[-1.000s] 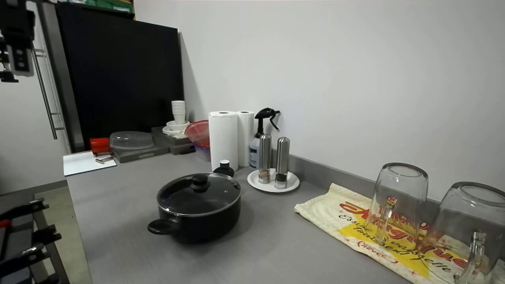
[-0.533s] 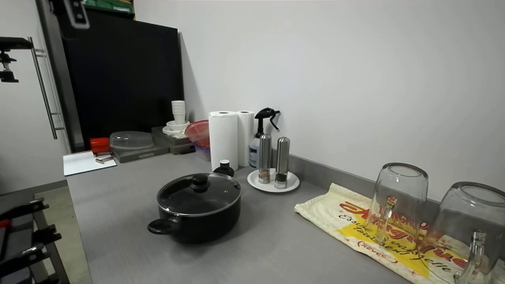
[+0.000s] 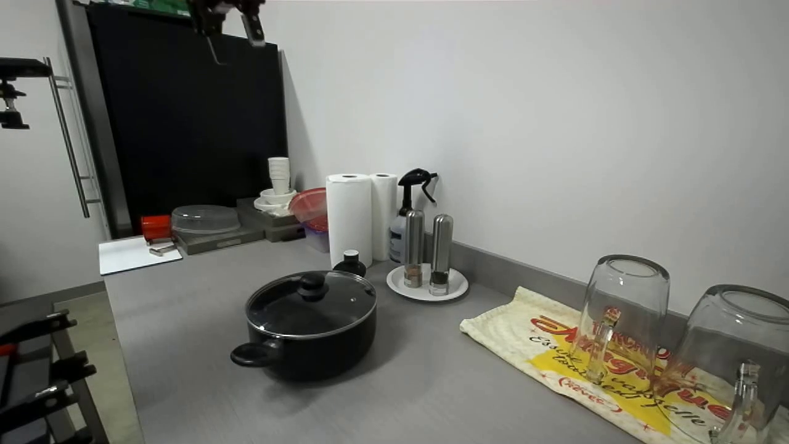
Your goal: Pick up the lid from the pot and put it on the counter
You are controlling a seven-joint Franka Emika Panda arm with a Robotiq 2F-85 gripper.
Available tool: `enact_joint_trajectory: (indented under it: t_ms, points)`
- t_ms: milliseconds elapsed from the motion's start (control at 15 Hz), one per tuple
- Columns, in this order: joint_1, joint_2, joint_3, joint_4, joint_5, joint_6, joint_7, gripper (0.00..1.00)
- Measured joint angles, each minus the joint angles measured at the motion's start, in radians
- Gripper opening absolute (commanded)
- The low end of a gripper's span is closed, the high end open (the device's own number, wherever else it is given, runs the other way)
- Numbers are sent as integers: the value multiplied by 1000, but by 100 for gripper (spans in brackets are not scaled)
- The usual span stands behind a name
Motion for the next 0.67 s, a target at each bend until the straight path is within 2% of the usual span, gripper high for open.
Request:
enact_joint_trajectory:
  t_ms: [400,667]
  points:
    - [-28,365,-62,100,14,48,-36,100]
    - [-73,523,-82,146,57,45,-89,100]
